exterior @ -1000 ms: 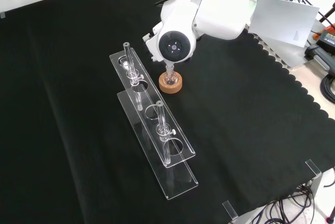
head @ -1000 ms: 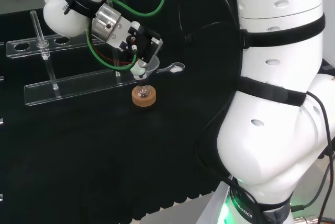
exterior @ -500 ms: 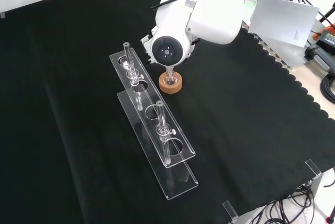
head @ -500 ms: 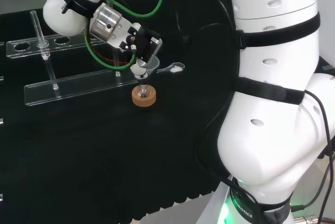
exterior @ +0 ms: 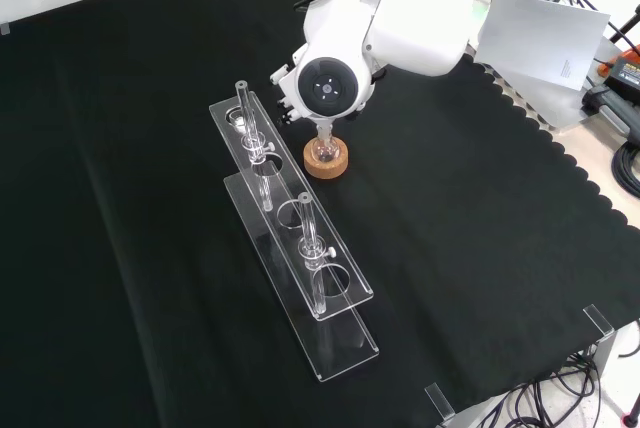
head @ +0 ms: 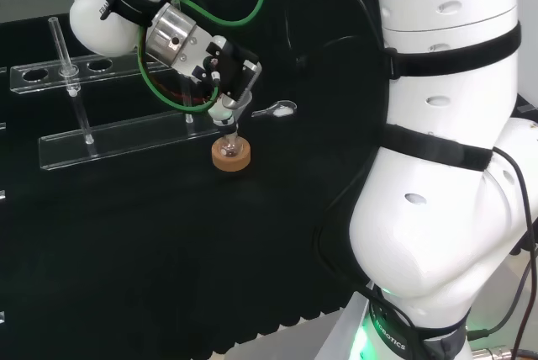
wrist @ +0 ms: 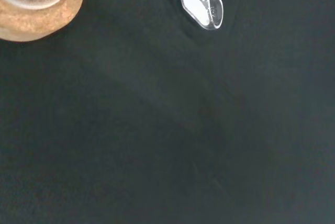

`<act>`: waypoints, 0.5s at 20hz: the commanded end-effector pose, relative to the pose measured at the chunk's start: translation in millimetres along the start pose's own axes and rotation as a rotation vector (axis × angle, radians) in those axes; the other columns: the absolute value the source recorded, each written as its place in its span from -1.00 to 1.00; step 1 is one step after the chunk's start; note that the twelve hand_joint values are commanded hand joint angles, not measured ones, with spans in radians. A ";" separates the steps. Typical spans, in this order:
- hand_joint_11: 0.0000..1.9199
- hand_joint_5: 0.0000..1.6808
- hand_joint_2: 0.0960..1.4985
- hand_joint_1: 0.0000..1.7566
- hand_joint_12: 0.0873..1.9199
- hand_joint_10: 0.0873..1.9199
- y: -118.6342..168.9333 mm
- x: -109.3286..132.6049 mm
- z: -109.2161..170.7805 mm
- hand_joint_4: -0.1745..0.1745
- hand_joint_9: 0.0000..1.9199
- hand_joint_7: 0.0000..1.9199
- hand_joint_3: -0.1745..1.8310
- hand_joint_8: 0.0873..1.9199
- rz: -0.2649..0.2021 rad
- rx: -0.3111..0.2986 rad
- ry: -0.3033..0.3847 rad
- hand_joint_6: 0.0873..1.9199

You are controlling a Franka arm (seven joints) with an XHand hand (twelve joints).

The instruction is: Place the funnel on the round-bottom flask.

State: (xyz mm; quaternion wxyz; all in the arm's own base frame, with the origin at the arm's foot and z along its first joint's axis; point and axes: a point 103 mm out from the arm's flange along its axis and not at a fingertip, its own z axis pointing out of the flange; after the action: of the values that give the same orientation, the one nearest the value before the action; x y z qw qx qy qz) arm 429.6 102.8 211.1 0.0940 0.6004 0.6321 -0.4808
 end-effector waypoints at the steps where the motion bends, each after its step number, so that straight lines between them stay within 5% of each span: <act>1: -0.43 -0.55 0.30 -0.24 0.28 -0.56 -2.5 5.8 -2.5 -0.27 -0.02 -0.44 -1.00 -0.26 -0.003 0.030 -0.015 -0.78; 10: -0.44 -0.56 0.30 -0.25 0.29 -0.52 -1.8 9.5 -5.1 -0.28 -0.08 -0.48 -1.00 -0.27 -0.009 0.009 -0.001 -0.87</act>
State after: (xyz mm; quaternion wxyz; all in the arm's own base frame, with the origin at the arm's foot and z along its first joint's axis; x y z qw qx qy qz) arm 428.2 113.6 208.1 0.0911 0.5969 0.6325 -0.4851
